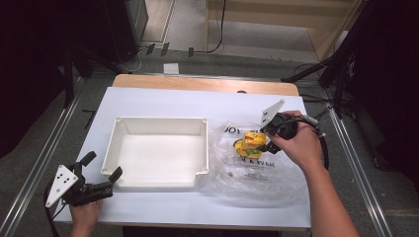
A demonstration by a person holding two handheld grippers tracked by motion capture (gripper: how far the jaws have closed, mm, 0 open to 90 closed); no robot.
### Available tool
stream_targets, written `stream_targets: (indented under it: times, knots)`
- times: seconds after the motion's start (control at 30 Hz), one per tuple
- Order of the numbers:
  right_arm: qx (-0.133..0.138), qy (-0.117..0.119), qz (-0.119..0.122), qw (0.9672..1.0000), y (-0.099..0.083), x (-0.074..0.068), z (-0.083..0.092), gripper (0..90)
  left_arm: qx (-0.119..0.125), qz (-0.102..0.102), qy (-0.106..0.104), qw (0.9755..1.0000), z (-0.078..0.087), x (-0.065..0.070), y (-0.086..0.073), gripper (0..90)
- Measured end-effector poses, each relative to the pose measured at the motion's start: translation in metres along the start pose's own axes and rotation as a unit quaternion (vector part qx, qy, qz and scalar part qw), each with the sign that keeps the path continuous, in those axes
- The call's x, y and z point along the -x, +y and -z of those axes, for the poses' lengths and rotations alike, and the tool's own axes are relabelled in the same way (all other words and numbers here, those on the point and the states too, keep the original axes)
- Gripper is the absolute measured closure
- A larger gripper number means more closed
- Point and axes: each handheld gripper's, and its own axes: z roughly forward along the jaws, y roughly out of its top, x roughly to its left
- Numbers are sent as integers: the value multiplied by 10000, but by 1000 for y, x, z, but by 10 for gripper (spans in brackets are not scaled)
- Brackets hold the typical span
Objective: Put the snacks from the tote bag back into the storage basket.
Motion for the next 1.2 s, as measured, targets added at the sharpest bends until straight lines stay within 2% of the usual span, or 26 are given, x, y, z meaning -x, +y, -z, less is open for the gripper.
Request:
stream_targets:
  times: [0.3,0.57,0.63,0.77,1.03,1.07,1.2]
  knots:
    - [-178,37,82,9998,9,2,-8,385,1,5,-2,10000,0,0,0,0]
    - [-511,70,159,9985,19,2,-18,415,-7,-10,-1,10000,0,1,0,0]
    - [-496,92,199,9985,20,2,-20,416,-8,-12,0,10000,0,1,0,0]
    - [-680,123,198,9974,24,2,-25,436,-7,-11,-3,10000,-1,1,0,0]
    - [-794,155,333,9962,28,2,-35,433,-14,-13,-2,10000,-1,1,0,0]
    - [-862,155,286,9958,28,1,-35,433,-16,-15,0,10000,-1,1,0,0]
    - [-980,168,358,9944,29,1,-43,462,-17,-17,0,10000,-1,1,0,0]
